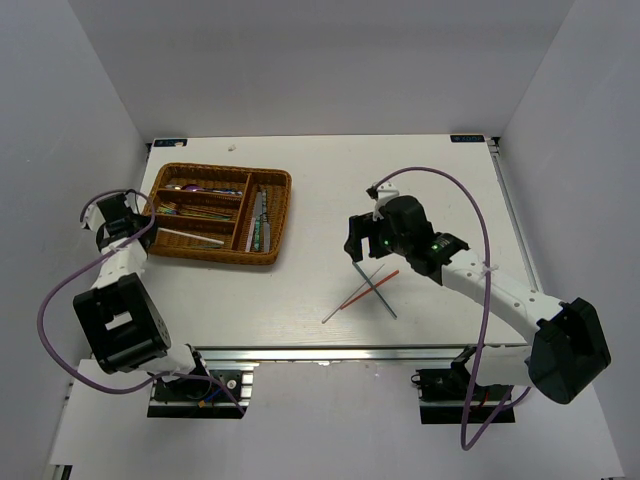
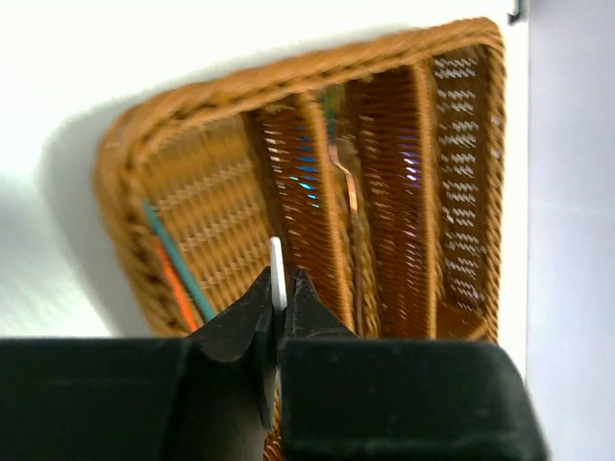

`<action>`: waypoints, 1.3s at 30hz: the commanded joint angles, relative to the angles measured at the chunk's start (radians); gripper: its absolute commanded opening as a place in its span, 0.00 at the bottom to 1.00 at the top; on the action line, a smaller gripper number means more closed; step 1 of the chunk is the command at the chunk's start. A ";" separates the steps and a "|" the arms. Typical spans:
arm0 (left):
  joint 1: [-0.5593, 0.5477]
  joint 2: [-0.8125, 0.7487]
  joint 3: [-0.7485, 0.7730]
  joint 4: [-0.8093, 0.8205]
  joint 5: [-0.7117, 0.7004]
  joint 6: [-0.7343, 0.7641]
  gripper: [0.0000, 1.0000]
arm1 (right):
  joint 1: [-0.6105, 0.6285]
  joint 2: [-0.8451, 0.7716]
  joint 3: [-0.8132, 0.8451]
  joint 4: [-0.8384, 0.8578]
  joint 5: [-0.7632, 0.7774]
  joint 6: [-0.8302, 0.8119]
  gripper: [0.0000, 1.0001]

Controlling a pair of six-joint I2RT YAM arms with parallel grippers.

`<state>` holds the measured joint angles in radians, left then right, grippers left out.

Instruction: Sort the eating utensils into containers

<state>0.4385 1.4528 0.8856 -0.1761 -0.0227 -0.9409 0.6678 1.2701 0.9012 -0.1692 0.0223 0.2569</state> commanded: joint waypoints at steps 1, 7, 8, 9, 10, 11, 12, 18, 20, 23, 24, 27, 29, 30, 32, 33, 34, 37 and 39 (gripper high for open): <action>0.000 -0.006 0.001 0.072 0.067 -0.006 0.15 | -0.002 -0.012 -0.002 0.027 -0.012 -0.008 0.89; -0.017 0.017 -0.024 0.090 0.139 -0.007 0.37 | -0.004 0.015 0.016 -0.018 0.049 -0.041 0.89; -0.026 0.014 -0.020 0.076 0.124 -0.003 0.43 | -0.002 0.024 0.022 -0.056 0.042 -0.086 0.89; -0.030 0.012 -0.023 0.070 0.119 0.001 0.49 | -0.002 0.046 0.028 -0.076 0.036 -0.103 0.89; -0.034 0.008 -0.028 0.066 0.115 0.001 0.55 | -0.002 0.057 0.041 -0.094 0.041 -0.110 0.89; -0.038 0.006 -0.033 0.070 0.113 -0.001 0.65 | -0.002 0.061 0.042 -0.110 0.068 -0.114 0.89; -0.040 0.006 -0.039 0.073 0.118 -0.002 0.69 | -0.004 0.066 0.039 -0.125 0.068 -0.125 0.89; -0.066 0.003 0.022 0.001 0.107 0.030 0.98 | -0.004 0.089 0.039 -0.234 0.169 -0.113 0.89; -0.083 -0.011 0.078 -0.065 0.078 0.063 0.98 | 0.004 0.095 0.033 -0.282 0.179 -0.119 0.89; -0.099 -0.057 0.136 -0.135 0.058 0.108 0.98 | 0.022 0.097 0.019 -0.288 0.140 -0.130 0.82; -0.104 -0.074 0.147 -0.158 0.058 0.140 0.98 | 0.027 0.104 0.021 -0.292 0.134 -0.127 0.67; -0.122 -0.140 0.188 -0.215 0.056 0.209 0.98 | 0.041 0.121 0.007 -0.311 0.145 -0.113 0.50; -0.138 -0.178 0.179 -0.252 0.058 0.272 0.98 | 0.052 0.121 -0.013 -0.271 0.107 -0.117 0.45; -0.142 -0.221 0.164 -0.253 0.067 0.295 0.98 | 0.055 0.132 -0.022 -0.257 0.093 -0.131 0.43; -0.149 -0.265 0.106 -0.241 0.096 0.312 0.98 | 0.062 0.158 -0.015 -0.236 0.094 -0.134 0.38; -0.149 -0.304 0.086 -0.228 0.102 0.332 0.98 | 0.065 0.188 -0.007 -0.233 0.096 -0.140 0.37; -0.150 -0.316 0.067 -0.226 0.102 0.344 0.98 | 0.067 0.204 0.008 -0.228 0.111 -0.142 0.35; -0.152 -0.325 0.035 -0.250 0.090 0.384 0.98 | 0.067 0.250 0.022 -0.224 0.126 -0.151 0.34; -0.158 -0.321 0.020 -0.241 0.107 0.386 0.98 | 0.067 0.281 0.024 -0.219 0.123 -0.154 0.33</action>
<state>0.2878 1.1221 0.9371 -0.3862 0.0662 -0.6102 0.7300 1.5276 0.8883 -0.4171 0.1322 0.1219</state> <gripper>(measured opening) 0.981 0.335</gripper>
